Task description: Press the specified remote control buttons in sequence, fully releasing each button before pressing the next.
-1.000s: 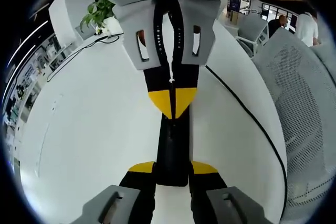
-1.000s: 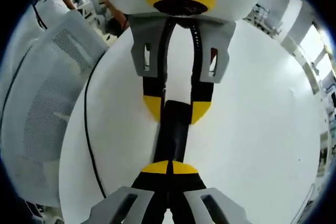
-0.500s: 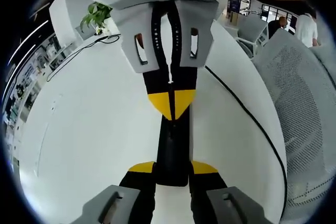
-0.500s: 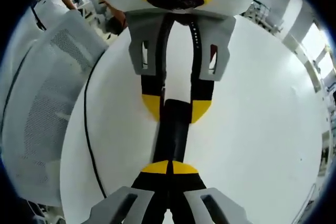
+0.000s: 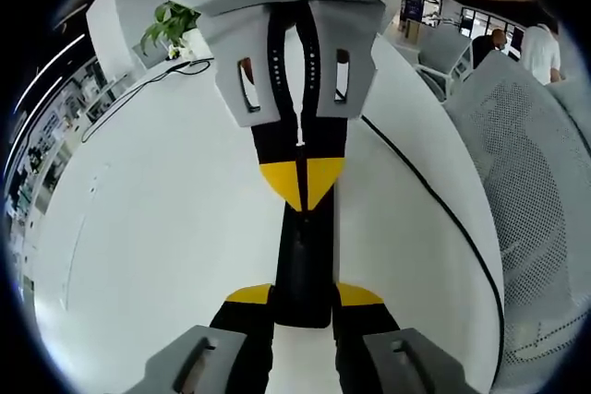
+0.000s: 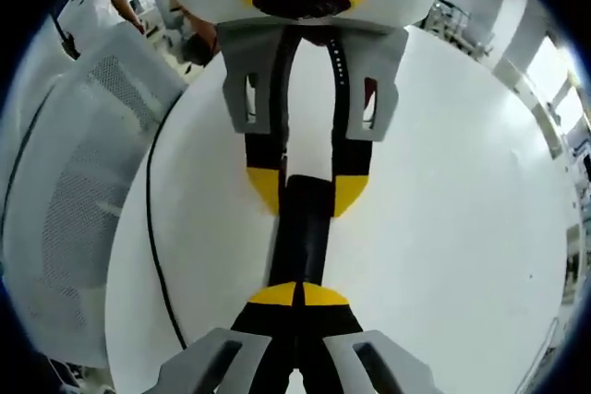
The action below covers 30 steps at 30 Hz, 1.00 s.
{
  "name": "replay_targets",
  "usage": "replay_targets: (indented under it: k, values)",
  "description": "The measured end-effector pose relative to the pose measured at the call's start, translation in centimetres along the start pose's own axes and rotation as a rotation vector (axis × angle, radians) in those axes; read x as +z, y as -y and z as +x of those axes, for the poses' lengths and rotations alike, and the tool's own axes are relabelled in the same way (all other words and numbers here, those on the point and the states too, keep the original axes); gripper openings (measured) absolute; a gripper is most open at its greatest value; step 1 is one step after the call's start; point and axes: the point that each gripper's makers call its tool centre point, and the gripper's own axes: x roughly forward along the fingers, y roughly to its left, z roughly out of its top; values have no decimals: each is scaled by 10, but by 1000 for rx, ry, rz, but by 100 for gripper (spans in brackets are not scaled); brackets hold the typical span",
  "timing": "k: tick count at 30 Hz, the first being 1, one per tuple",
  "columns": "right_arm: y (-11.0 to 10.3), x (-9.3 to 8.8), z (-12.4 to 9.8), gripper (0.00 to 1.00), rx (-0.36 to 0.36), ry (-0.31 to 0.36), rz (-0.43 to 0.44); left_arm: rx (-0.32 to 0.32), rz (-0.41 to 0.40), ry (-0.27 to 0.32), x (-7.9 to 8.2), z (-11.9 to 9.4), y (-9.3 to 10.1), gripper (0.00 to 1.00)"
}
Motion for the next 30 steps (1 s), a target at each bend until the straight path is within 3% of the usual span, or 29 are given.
replay_targets:
  k: [6, 30]
  values:
    - [2, 0, -1, 0, -3, 37, 41, 1, 1, -3, 0, 0, 0, 23]
    - [6, 9, -25, 0, -68, 36, -7, 2, 0, -5, -1, -1, -1, 23]
